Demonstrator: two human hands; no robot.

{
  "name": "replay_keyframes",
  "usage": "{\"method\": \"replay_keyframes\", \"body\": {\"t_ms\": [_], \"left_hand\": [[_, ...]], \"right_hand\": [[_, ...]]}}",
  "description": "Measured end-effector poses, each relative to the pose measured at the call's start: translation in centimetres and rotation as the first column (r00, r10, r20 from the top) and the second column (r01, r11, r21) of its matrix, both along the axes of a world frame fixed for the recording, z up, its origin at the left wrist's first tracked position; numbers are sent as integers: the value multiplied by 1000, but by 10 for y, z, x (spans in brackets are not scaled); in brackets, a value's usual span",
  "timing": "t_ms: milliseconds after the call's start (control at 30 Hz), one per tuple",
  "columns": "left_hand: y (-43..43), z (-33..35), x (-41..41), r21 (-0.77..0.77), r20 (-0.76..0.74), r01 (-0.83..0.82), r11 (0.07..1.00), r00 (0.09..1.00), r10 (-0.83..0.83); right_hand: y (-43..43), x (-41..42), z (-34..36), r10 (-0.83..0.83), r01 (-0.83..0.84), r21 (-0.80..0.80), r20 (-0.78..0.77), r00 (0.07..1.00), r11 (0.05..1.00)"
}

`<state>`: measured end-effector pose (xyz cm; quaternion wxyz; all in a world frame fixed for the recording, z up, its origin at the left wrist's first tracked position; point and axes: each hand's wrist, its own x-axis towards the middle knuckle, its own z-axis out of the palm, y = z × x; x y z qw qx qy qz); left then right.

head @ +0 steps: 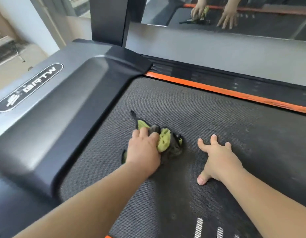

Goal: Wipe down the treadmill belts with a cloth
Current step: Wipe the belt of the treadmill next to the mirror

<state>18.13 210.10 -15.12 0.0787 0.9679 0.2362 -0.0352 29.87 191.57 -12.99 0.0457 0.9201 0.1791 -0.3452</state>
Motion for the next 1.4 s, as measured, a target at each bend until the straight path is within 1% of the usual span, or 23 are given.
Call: {"method": "replay_keyframes", "body": {"t_ms": [67,133,200,267,367,433,500,600,633,700,767,833,867,933,1000,1067,1100,1133,1200,1233,1267,1333,1400], "left_hand": [[-31,-9,-3,-69,97,175,982,981,-168],[-55,-15,-13,-101,139,480,871,874,-466],[-40,-12,-10,-117,153,639,760,768,-622],[-3,-12,7,-38,117,603,797,795,-596],[36,-8,31,10,110,238,971,965,-237],[21,-12,30,-40,142,54,998,989,-48],[-11,-17,15,-122,194,134,983,975,-109],[-46,-12,-17,-233,226,497,836,864,-450],[-36,-7,-13,-236,187,554,799,832,-521],[-4,-7,10,-126,103,525,842,851,-515],[23,-6,29,-82,107,230,970,969,-221],[24,-11,35,-124,175,-33,992,983,55],[12,-15,31,-105,186,-21,994,982,40],[-20,-18,11,-129,192,216,968,963,-190],[-38,-13,-14,-227,215,509,831,858,-467],[-13,-1,-9,-222,127,654,724,755,-643],[6,-1,1,-159,61,655,739,754,-654],[25,-2,11,-83,20,586,806,810,-587],[52,-3,25,-43,78,243,969,968,-239],[53,-7,28,-49,125,85,995,989,-78],[45,-13,27,-32,156,35,999,987,-29],[18,-19,19,-34,176,176,984,970,-167],[-9,-20,4,-111,196,446,888,886,-420]], "right_hand": [[1,1,-1,-41,41,-2,-5,999,999],[-1,1,-3,-37,37,1,30,999,999],[-3,2,-7,-14,14,5,46,999,1000],[-3,3,-6,-7,7,-23,0,1000,1000],[-1,0,1,1,-2,-22,-56,998,1000],[1,0,3,6,-8,-36,-55,998,999],[3,3,1,-28,26,-43,-45,999,999],[3,9,-7,-50,50,-67,6,999,996],[1,9,-10,-49,50,-45,22,999,998],[-2,7,-9,-50,50,3,4,999,999],[-2,3,-3,-32,32,-1,-49,998,1000],[1,1,0,-12,10,-38,-57,998,999],[3,2,1,-12,9,-50,-57,998,999],[3,5,0,-50,47,-56,-45,998,997],[4,8,-5,-13,15,-110,18,1000,994],[4,10,-8,24,-21,-125,23,999,992],[5,11,-8,8,-8,-111,-2,1000,994],[5,10,-8,-13,11,-102,-25,1000,995],[5,7,-6,-14,9,-105,-48,999,994],[6,6,-6,-4,-1,-109,-51,999,994],[8,6,-6,0,-6,-114,-48,999,993],[10,8,-6,-18,14,-109,-39,999,994],[6,5,-5,-64,64,-67,-5,998,996]]}}
